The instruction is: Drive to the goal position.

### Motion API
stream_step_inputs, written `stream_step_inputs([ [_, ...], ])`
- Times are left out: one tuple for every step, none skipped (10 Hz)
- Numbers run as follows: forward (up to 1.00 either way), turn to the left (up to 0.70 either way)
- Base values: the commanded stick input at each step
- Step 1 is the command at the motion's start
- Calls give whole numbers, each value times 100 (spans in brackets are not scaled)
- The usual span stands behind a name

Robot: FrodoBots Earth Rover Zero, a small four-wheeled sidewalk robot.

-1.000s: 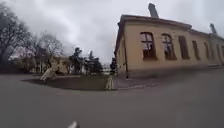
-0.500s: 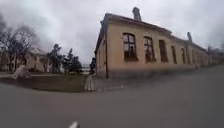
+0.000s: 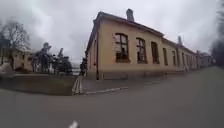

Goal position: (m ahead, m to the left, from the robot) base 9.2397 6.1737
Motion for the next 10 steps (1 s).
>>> stream_step_inputs([
  [70, 0],
  [70, 0],
  [70, 0],
  [70, 0],
  [70, 0],
  [70, 0],
  [69, 0],
  [68, 0],
  [29, 0],
  [18, 0],
])
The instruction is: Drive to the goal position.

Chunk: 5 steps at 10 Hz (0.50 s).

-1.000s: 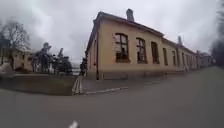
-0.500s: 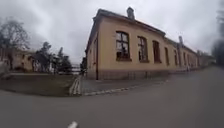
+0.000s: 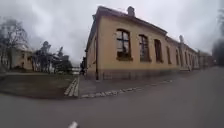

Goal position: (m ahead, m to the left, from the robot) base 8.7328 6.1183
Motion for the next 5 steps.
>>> stream_step_inputs([
  [4, 0],
  [0, 0],
  [0, 0],
  [0, 0],
  [0, 0],
])
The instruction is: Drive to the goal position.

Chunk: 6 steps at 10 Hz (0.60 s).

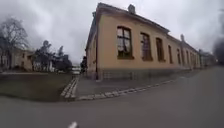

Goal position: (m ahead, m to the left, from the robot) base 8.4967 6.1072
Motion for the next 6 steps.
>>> stream_step_inputs([
  [0, 0],
  [0, 0],
  [0, 0],
  [0, 0],
  [0, 0],
  [8, 0],
])
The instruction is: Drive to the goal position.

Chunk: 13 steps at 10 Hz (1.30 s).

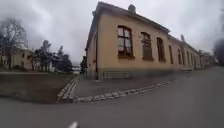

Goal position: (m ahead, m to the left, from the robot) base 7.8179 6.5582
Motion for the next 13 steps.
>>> stream_step_inputs([
  [18, 0],
  [54, 0],
  [70, 0],
  [70, 0],
  [70, 11],
  [70, 32],
  [70, 35],
  [70, 35],
  [70, 35],
  [70, 35],
  [70, 35],
  [70, 6],
  [70, 0],
])
